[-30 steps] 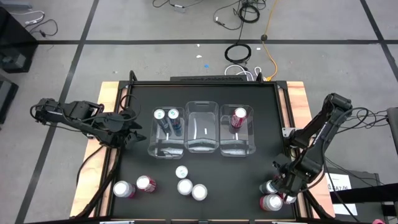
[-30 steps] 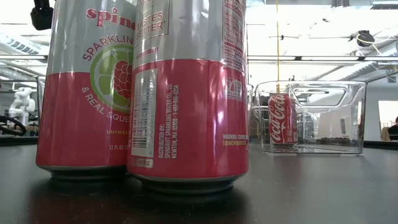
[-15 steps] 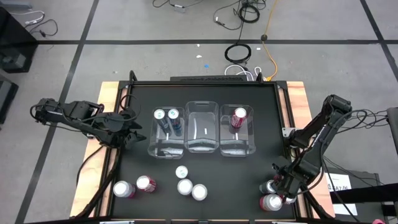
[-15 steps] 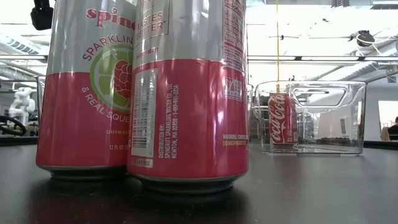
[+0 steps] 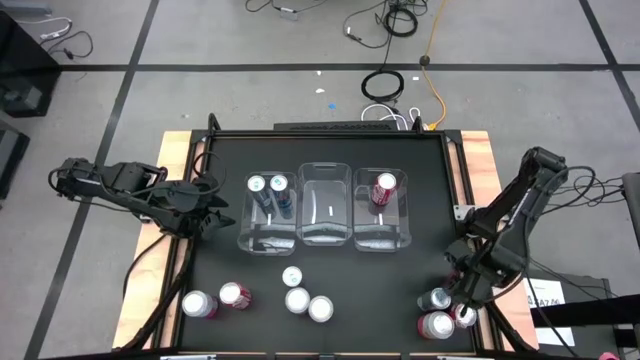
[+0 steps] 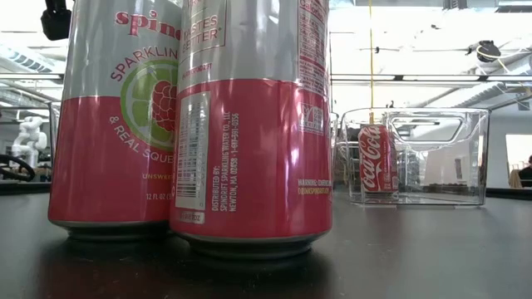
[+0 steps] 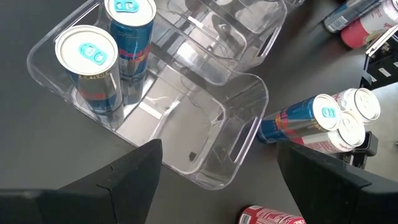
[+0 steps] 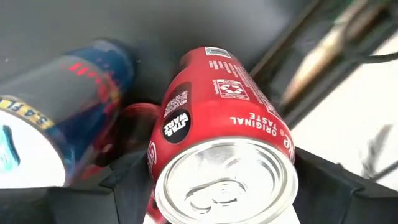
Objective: Sort soda cans
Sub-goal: Put the bottom right red soda can into the right transparent bin
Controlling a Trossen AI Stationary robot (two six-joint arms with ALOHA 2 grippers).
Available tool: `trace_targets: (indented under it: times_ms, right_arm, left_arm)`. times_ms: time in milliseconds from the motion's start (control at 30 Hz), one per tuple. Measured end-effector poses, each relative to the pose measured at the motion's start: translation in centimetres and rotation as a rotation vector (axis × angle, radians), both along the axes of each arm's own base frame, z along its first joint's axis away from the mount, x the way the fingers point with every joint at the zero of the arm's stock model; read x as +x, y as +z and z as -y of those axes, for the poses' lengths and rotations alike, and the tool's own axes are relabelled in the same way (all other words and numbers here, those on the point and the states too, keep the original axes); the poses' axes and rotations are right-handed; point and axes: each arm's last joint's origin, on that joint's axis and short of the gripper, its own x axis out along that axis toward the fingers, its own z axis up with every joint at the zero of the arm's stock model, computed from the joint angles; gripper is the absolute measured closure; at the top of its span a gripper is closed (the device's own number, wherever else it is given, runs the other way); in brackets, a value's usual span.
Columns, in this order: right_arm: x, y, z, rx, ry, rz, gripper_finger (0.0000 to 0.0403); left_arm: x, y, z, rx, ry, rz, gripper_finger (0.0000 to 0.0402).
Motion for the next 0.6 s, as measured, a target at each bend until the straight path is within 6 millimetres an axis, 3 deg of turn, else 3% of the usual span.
trace_targets:
  times_ms: [167, 333, 600]
  right_arm:
    - [-0.5, 4.0, 1.4, -0.086, -0.010, 0.051, 0.0115]
    - [0.5, 7.6, 2.4, -0.131, -0.046, 0.302, 0.0114]
    - [2.8, 9.5, 4.4, -0.226, -0.015, 0.469, 0.0113]
  left_arm:
    - [0.0, 0.0, 0.0, 0.001, -0.001, 0.000, 0.0077]
    - [0.0, 0.0, 0.0, 0.001, -0.001, 0.000, 0.0077]
    - [0.0, 0.0, 0.0, 0.001, -0.001, 0.000, 0.0077]
